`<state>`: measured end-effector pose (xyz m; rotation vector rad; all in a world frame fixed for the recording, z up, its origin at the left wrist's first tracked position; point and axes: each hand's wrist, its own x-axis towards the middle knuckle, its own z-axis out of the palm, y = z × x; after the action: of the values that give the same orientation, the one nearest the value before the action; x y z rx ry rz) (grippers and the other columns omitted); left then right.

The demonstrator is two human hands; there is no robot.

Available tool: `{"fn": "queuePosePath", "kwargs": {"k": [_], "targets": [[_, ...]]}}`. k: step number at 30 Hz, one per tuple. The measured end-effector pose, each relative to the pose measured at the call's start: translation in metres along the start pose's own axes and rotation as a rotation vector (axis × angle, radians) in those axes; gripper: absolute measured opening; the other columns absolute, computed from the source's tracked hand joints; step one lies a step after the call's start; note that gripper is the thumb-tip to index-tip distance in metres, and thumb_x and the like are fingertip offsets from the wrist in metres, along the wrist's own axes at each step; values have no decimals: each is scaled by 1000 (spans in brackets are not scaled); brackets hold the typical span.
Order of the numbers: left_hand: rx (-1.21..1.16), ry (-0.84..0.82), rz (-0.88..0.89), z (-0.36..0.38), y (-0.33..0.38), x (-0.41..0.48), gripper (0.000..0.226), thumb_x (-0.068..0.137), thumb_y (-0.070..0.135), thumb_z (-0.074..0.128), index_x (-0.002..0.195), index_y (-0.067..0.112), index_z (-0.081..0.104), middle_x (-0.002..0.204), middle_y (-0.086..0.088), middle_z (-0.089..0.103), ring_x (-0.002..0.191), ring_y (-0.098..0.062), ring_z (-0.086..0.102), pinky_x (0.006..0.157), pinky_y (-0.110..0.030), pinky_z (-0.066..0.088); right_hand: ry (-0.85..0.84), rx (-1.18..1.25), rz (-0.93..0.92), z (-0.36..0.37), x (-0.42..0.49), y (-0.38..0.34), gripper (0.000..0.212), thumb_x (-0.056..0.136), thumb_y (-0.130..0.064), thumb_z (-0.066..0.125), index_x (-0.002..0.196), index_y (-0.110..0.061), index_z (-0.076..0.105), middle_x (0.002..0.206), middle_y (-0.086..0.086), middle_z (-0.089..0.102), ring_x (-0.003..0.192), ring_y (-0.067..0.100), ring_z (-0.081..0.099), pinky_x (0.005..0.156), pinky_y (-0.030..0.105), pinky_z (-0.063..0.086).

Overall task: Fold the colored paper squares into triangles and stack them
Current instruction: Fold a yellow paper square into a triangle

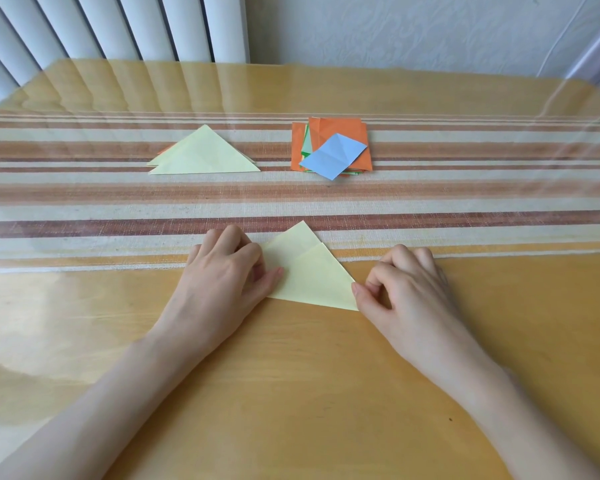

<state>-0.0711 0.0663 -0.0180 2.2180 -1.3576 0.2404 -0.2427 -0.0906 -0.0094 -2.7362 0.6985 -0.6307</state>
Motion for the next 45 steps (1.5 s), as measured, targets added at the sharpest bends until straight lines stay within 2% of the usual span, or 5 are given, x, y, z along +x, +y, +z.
{"fn": "queuePosePath", "kwargs": {"k": [13, 16, 23, 39, 45], "targets": [[59, -214, 252, -21, 29, -24, 48, 84, 17, 35, 119, 12, 67, 125, 2, 65, 112, -15, 60, 84, -31, 56, 92, -205, -150, -10, -4, -5, 19, 82, -25, 66, 96, -13, 61, 95, 3, 57, 90, 26, 50, 76, 34, 37], [95, -343, 213, -21, 34, -41, 59, 92, 34, 31, 143, 7, 45, 149, -4, 40, 138, -16, 36, 116, -28, 21, 4, -143, -359, -17, -15, -21, 26, 92, -20, 51, 111, -9, 65, 118, 4, 61, 111, 22, 51, 96, 31, 35], [-5, -510, 211, -23, 28, -43, 64, 90, 52, 6, 150, 30, -4, 158, 9, -12, 142, 2, -19, 114, -18, -12, -419, -41, -297, -16, -34, -33, 75, 94, -58, -1, 151, -17, 24, 159, -7, 14, 145, 0, 6, 116, 20, 1], [60, -511, 172, -25, 33, -42, 58, 84, 56, -6, 142, 50, -8, 155, 15, -17, 143, -1, -18, 110, -13, -18, -330, -67, -106, -34, -62, -12, 76, 90, -59, -6, 149, -26, 28, 151, -22, 12, 142, -4, 3, 113, 18, -9], [35, -507, 162, -27, 37, -42, 59, 83, 57, -5, 141, 50, -6, 154, 16, -15, 145, -3, -14, 111, -13, -16, -154, -146, -39, -35, -73, -11, 56, 100, -43, 19, 131, -19, 58, 141, -7, 49, 141, 20, 30, 113, 33, 4]]}}
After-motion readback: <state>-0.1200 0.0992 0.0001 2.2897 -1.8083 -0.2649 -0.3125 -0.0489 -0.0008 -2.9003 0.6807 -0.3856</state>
